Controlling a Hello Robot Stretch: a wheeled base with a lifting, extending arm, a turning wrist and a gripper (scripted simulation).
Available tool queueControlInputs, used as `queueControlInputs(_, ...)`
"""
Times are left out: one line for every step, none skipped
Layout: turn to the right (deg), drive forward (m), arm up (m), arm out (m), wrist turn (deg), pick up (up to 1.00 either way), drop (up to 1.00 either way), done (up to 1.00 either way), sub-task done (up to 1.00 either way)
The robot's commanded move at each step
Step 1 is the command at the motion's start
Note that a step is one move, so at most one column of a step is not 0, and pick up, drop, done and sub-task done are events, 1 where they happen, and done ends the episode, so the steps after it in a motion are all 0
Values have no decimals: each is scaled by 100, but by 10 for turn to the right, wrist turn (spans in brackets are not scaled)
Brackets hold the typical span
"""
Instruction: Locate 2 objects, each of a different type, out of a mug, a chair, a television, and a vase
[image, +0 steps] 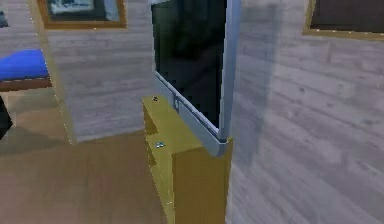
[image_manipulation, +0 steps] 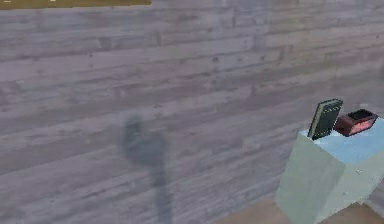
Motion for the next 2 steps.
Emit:
queueControlInputs(0, 0, 0, 0, 0, 0, 0, 0, 100)
queueControlInputs(-450, 0, 0, 0, 0, 0, 0, 0, 0)
